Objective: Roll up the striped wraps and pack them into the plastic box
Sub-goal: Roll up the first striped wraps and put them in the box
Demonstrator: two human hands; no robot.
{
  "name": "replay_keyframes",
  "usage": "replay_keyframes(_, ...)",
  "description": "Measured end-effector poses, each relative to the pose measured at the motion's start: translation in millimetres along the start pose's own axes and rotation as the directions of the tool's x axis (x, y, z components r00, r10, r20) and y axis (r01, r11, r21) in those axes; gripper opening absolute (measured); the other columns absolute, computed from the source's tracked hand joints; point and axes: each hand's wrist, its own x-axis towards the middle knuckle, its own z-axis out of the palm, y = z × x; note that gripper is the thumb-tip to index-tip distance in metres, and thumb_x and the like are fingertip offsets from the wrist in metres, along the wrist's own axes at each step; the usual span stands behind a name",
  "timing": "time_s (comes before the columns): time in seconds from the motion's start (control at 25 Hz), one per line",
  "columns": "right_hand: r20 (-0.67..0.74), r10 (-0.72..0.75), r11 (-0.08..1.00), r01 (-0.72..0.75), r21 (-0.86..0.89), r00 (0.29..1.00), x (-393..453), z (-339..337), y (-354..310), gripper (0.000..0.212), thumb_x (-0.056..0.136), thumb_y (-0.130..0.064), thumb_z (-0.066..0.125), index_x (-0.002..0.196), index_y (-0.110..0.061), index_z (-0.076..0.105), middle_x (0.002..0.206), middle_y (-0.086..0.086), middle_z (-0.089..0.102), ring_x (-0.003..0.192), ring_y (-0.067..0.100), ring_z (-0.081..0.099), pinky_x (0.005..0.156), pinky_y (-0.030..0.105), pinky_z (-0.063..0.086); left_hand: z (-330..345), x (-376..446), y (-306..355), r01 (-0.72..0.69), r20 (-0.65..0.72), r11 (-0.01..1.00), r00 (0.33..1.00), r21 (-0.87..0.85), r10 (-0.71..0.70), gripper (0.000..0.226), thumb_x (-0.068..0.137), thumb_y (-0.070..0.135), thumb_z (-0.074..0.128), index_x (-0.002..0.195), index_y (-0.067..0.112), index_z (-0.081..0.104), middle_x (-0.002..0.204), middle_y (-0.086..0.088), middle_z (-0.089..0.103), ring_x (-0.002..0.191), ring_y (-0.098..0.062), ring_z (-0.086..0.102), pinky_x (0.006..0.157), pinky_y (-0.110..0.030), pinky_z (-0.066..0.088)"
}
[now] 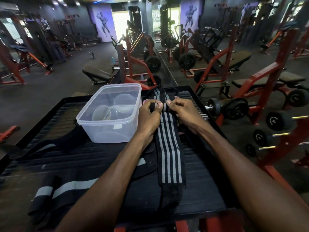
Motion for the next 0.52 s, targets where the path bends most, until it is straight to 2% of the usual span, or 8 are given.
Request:
replay_keyframes(0.04, -0.013, -0.026, 1.000, 0.026, -0.011, 1.000, -0.1, -0.1, 0.1, 0.034, 0.096, -0.032, 0.062, 0.083, -0.001, 0.068, 0.107, 0.013, 0.065, 0.079, 0.031, 0.069, 0.056, 0.029, 0.047, 0.2, -0.1, 0.5, 0.003, -0.006, 1.000, 1.000, 0.002, -0.003, 0.018, 0.096, 0.019, 0.065, 0.083, 0.031, 0.067, 0.108, -0.010, 0.070, 0.101, -0.025, 0.068, 0.099, -0.049, 0.054)
replay_keyframes(0.08, -0.018, -0.047, 0.999, 0.046, -0.024, 0.999, -0.5, -0.2, -0.2, 0.030, 0.096, -0.031, 0.063, 0.081, -0.005, 0.069, 0.095, 0.011, 0.067, 0.071, 0.021, 0.069, 0.057, 0.025, 0.045, 0.1, -0.5, 1.0, 0.004, -0.011, 1.000, 1.000, -0.002, -0.004, 0.018, 0.096, 0.019, 0.064, 0.083, 0.032, 0.067, 0.109, -0.010, 0.070, 0.102, -0.026, 0.068, 0.099, -0.050, 0.054)
replay_keyframes(0.16, -0.002, -0.038, 0.999, 0.038, 0.006, 0.999, -1.3, -0.7, -1.7, 0.023, 0.096, -0.026, 0.062, 0.080, -0.012, 0.069, 0.078, 0.001, 0.059, 0.053, -0.002, 0.057, 0.053, 0.016, 0.039, 0.1, -0.3, -0.1, 0.012, -0.013, 1.000, 1.000, -0.018, -0.013, 0.022, 0.095, 0.018, 0.064, 0.081, 0.034, 0.068, 0.109, -0.010, 0.070, 0.104, -0.027, 0.068, 0.100, -0.051, 0.053)
replay_keyframes(0.24, 0.043, -0.004, 1.000, 0.003, 0.030, 0.999, -2.2, -1.7, -4.2, 0.020, 0.097, -0.023, 0.061, 0.080, -0.015, 0.067, 0.077, -0.003, 0.052, 0.046, -0.005, 0.051, 0.046, 0.013, 0.037, 0.0, 0.7, -1.8, 0.028, -0.010, 0.999, 1.000, -0.029, -0.029, 0.024, 0.094, 0.018, 0.063, 0.080, 0.037, 0.068, 0.110, -0.008, 0.070, 0.106, -0.028, 0.067, 0.101, -0.053, 0.052)
replay_keyframes(0.32, 0.071, -0.032, 0.999, 0.033, -0.015, 0.997, -1.5, -2.3, -2.4, 0.019, 0.098, -0.024, 0.060, 0.082, -0.019, 0.067, 0.084, 0.000, 0.053, 0.055, -0.005, 0.052, 0.051, 0.016, 0.041, 0.6, 0.5, -0.6, 0.045, 0.003, 0.999, 0.999, -0.029, -0.045, 0.017, 0.094, 0.021, 0.061, 0.085, 0.034, 0.067, 0.111, -0.009, 0.070, 0.107, -0.027, 0.068, 0.101, -0.053, 0.052)
replay_keyframes(0.4, 0.056, -0.098, 0.993, 0.102, -0.067, 0.994, 0.8, -2.6, 1.2, 0.014, 0.097, -0.020, 0.060, 0.087, -0.021, 0.069, 0.093, 0.004, 0.063, 0.076, 0.003, 0.059, 0.070, 0.021, 0.046, 0.0, 0.6, 1.6, 0.096, 0.043, 0.992, 0.995, -0.086, -0.093, 0.009, 0.093, 0.026, 0.059, 0.097, 0.025, 0.066, 0.113, -0.012, 0.071, 0.106, -0.028, 0.069, 0.102, -0.052, 0.053)
replay_keyframes(0.52, 0.009, -0.175, 0.984, 0.175, -0.042, 0.985, 0.6, -0.7, 3.5, 0.012, 0.093, -0.011, 0.062, 0.100, -0.016, 0.072, 0.107, 0.006, 0.070, 0.105, 0.018, 0.064, 0.095, 0.032, 0.049, -0.9, 0.8, 3.0, 0.187, 0.134, 0.969, 0.977, -0.161, -0.166, 0.035, 0.100, 0.036, 0.054, 0.122, 0.011, 0.062, 0.113, -0.011, 0.074, 0.102, -0.025, 0.074, 0.099, -0.047, 0.056)
